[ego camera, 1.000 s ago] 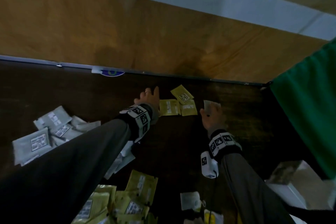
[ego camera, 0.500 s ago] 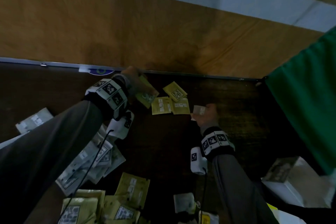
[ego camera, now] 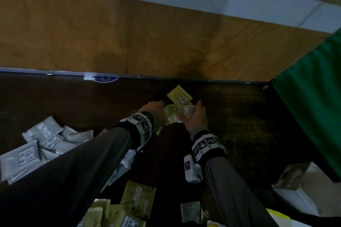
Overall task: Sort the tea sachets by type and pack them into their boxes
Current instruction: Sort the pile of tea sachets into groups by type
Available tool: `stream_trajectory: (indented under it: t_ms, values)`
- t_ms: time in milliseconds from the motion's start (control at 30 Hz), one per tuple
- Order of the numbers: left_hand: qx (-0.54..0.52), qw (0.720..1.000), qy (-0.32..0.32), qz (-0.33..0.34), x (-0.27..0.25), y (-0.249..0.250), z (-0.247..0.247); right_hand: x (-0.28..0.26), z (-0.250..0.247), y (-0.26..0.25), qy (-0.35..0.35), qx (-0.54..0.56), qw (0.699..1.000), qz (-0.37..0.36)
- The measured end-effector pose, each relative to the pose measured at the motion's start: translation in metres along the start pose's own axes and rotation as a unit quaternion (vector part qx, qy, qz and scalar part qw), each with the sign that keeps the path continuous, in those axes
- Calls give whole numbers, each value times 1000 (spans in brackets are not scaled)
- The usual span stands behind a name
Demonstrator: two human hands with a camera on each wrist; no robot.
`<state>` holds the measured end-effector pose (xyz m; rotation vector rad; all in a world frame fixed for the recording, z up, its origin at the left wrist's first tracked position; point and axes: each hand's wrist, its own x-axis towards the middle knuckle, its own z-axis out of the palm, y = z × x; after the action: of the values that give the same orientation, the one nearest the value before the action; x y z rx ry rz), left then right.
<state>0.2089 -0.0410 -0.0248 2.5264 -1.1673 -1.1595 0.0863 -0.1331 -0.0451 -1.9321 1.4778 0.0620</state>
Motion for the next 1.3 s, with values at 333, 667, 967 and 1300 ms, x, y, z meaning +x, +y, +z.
stream_trajectory:
  t_ms: [333,667,967,1300]
  values:
    - [-22,998,63,-17,1,1,-56,-19,-16,15,30,279,954,102]
    - [-157,984,-25,83,-18,59,-12,-50,-37,11,-109,571,811,72]
    - [67,986,27,149,7,49,9,-45,-65,71,-4,572,797,193]
    - [36,997,53,38,17,37,19,-62,-75,80,3,605,772,197]
